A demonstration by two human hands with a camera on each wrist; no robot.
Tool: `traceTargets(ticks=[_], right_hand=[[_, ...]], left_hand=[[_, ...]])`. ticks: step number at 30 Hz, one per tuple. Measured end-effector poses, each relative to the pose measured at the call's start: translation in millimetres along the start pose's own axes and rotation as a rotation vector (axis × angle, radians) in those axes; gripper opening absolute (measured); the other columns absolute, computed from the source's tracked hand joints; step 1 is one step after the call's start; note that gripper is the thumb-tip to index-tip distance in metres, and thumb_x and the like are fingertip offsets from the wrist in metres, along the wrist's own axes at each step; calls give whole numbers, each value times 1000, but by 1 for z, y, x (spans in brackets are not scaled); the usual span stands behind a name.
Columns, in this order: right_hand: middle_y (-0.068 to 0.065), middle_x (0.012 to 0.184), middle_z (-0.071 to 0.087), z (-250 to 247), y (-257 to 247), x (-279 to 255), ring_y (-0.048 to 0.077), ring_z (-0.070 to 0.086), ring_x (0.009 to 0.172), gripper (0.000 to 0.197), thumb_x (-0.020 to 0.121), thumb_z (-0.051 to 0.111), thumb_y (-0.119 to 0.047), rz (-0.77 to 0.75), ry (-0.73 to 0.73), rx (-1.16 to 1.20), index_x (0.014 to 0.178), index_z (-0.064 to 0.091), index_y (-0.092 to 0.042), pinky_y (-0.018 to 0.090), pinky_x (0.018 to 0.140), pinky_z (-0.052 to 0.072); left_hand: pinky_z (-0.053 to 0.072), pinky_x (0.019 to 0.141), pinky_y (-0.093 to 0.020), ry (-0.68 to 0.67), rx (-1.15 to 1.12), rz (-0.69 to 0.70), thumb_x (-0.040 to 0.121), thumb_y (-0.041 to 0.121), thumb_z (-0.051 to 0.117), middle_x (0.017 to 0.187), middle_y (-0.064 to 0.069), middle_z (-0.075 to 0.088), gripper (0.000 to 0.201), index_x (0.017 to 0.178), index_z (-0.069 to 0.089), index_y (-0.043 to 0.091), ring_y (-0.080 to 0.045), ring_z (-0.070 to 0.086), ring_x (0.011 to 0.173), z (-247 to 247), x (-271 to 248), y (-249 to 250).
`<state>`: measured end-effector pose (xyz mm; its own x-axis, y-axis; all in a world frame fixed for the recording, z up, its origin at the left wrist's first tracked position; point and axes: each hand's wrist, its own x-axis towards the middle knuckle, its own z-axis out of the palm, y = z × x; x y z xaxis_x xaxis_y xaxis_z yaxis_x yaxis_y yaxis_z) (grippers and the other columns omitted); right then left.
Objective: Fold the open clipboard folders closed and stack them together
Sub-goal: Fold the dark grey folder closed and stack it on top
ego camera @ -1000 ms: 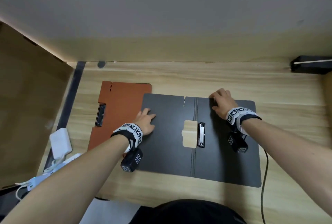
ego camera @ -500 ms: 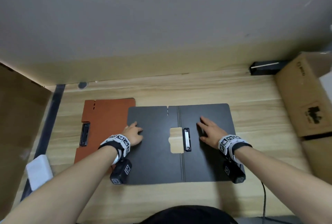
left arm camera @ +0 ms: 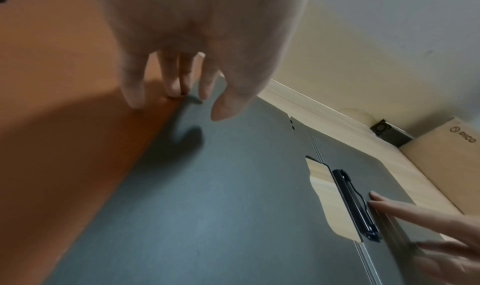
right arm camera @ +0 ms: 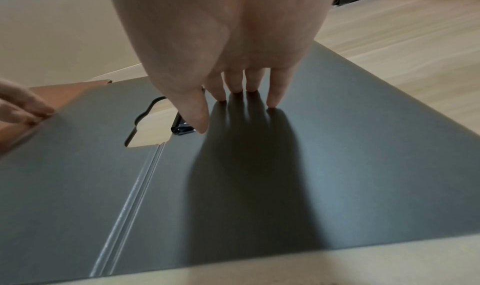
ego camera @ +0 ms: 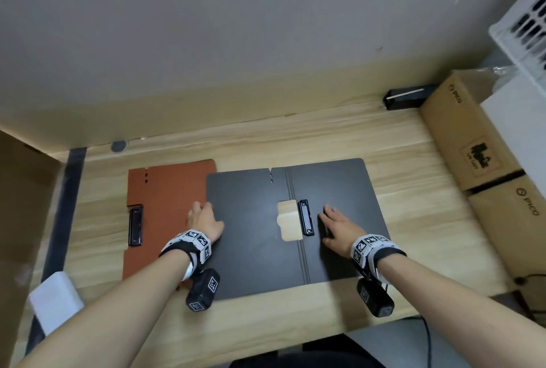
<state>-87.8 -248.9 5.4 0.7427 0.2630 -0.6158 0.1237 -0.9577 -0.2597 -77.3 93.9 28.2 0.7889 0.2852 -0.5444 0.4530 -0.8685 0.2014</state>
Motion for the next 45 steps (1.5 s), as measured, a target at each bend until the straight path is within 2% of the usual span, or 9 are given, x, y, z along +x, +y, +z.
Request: traceTargets(ticks=[8,13,19,23,25,30,35,40,45], right_hand=[[7,165,-8,-1,-7,5,22,-1,152,81,91,54,-32,20,-60,-67,156,9,-15,36,122,16],[6,164,-11,-5,-1,10,23,-3,152,85,91,55,-38,1,-93,-34,156,5,-16,39,122,11],[8,164,-11,-13,3,12,26,-5,152,86,92,54,-44,-30,-128,19,156,6,-14,40,123,7],[12,163,10,-23,4,7,28,17,149,78,92,55,-43,-67,-130,80,153,20,-10,41,120,20],[13,156,30,-32,12,1,29,36,139,68,94,54,-39,-97,-99,195,149,27,-10,39,114,30],[6,159,28,-52,50,-20,20,30,146,63,99,49,-36,-127,14,465,153,25,-14,27,116,19],[9,130,62,-74,94,-39,21,59,114,46,100,45,-37,-78,80,895,139,49,-12,30,96,43],[5,87,62,-81,128,-48,17,58,74,40,101,41,-41,51,171,1217,110,66,-12,32,76,45],[-4,84,60,-55,146,-34,10,55,71,27,94,59,-20,142,223,1091,120,59,-12,20,66,44]], left_hand=[[47,99,-44,-18,-442,-294,70,25,72,127,-18,55,69,129,46,1,-36,53,119,9,-5,-15],[44,80,-32,10,-939,-382,84,10,63,90,-10,63,3,84,60,11,-23,56,90,3,-24,-17],[47,59,-27,40,-910,-260,83,-10,54,87,-14,61,29,106,59,7,-23,58,73,-33,-58,11],[41,39,-19,8,-821,-93,84,-9,52,64,-9,56,23,89,54,13,-13,48,44,-58,-84,52],[41,40,-21,7,-805,8,83,-7,56,65,-9,57,19,92,53,10,-15,50,46,-64,-95,78],[52,58,-34,-120,-821,240,85,16,69,77,-3,59,18,96,54,13,-16,62,67,-52,-108,152],[47,52,-28,-135,-772,355,83,44,68,81,-3,62,27,87,56,20,-16,61,69,-5,-107,227],[52,65,-33,-178,-661,336,91,25,57,97,-4,68,8,93,63,19,-19,65,84,42,-92,259],[46,76,-30,-120,-479,179,87,17,57,98,-2,62,19,105,61,14,-25,61,87,76,-68,225]])
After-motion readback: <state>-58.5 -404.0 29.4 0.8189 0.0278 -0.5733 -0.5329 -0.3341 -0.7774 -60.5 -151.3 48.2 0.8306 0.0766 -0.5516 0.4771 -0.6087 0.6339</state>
